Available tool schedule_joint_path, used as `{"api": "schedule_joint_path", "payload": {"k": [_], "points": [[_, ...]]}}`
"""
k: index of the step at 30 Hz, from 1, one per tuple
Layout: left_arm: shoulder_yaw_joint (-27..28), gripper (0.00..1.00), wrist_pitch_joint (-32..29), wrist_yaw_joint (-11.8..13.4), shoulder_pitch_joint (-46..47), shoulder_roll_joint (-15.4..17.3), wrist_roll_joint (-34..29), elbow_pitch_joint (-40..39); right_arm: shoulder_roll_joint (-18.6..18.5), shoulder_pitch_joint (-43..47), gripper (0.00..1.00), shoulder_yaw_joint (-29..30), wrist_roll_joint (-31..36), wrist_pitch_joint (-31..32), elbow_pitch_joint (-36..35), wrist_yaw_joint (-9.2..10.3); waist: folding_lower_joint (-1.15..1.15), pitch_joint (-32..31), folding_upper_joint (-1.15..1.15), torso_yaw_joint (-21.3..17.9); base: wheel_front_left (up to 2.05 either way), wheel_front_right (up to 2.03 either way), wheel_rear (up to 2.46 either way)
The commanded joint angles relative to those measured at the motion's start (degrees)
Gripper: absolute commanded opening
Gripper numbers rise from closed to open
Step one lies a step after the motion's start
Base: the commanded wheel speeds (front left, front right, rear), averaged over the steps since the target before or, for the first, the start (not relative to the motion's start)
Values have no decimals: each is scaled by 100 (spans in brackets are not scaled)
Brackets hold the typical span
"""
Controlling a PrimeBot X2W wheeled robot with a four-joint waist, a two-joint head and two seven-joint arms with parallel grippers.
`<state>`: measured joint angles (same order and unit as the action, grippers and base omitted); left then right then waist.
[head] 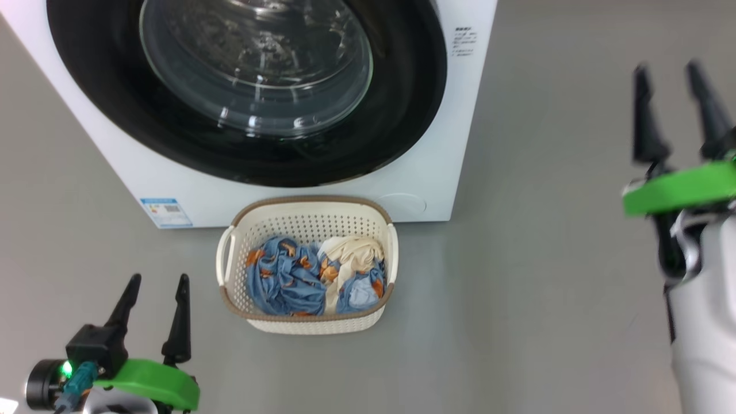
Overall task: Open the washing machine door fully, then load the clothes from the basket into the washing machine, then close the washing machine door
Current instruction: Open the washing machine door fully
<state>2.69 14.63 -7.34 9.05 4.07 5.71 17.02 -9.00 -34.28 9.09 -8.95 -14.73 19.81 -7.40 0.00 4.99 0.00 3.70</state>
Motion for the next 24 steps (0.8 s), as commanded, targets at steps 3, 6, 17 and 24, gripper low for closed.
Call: {"api": "schedule_joint_path", "payload": {"k": [3,6,17,24], "points": [[141,100,37,-9,319,115,38,-147,-32,-629,100,58,-370,-22,-6,-9,0,240,0,200,0,0,0],[105,100,37,-10,374,100,54,-138,51,-1064,100,280,-926,83,204,-9,0,364,0,289,0,0,0],[-106,100,37,-13,689,56,132,-111,382,-2206,0,1398,-3133,735,1144,-9,0,839,0,618,0,0,0],[-239,100,37,-14,873,28,192,-48,432,-2991,0,1734,-3819,1320,1901,-9,0,1168,0,820,0,0,0]]}}
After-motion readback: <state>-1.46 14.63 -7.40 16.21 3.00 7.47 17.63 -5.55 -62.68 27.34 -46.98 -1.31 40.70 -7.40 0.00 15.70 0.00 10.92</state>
